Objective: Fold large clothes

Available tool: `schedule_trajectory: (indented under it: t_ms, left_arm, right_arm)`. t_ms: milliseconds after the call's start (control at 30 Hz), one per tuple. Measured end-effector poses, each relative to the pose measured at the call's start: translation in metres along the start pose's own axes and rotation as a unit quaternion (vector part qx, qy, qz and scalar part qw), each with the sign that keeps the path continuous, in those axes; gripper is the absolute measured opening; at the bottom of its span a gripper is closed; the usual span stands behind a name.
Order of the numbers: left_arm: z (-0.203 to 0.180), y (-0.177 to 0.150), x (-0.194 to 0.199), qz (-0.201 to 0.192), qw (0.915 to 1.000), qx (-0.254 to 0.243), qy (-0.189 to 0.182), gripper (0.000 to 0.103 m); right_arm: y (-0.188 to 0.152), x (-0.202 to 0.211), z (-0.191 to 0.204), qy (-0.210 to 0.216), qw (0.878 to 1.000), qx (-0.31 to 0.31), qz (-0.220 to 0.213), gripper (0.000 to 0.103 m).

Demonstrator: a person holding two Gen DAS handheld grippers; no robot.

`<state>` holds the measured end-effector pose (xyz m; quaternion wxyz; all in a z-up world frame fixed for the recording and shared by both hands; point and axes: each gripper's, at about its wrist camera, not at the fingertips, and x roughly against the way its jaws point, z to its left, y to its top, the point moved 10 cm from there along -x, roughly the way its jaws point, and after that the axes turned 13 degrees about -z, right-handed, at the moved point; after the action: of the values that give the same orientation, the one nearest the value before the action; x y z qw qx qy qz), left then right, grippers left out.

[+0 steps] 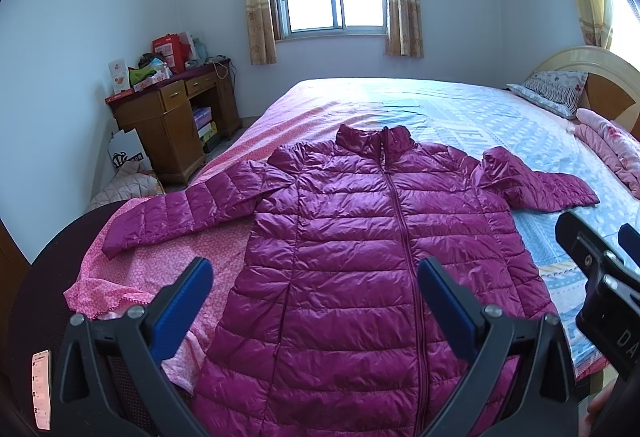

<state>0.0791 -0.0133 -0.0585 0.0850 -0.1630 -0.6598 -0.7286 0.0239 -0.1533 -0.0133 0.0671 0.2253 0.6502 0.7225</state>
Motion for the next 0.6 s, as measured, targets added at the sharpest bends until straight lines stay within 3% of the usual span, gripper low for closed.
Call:
schedule_trajectory:
  t_ms: [333,600]
  left_arm:
    - [-0.003,-0.013,-0.007,0.008,1.0,-0.002,0.001,0.103]
    - [0.002,-0.013,-0.035,0.025,0.9997,-0.002,0.006,0.103]
  right_arm:
    - [-0.003,-0.006,-0.004,-0.002,1.0,-0.001,0.004,0.102]
    - [-0.005,-0.024,-0.017,-0.014,1.0,0.001,0.013,0.102]
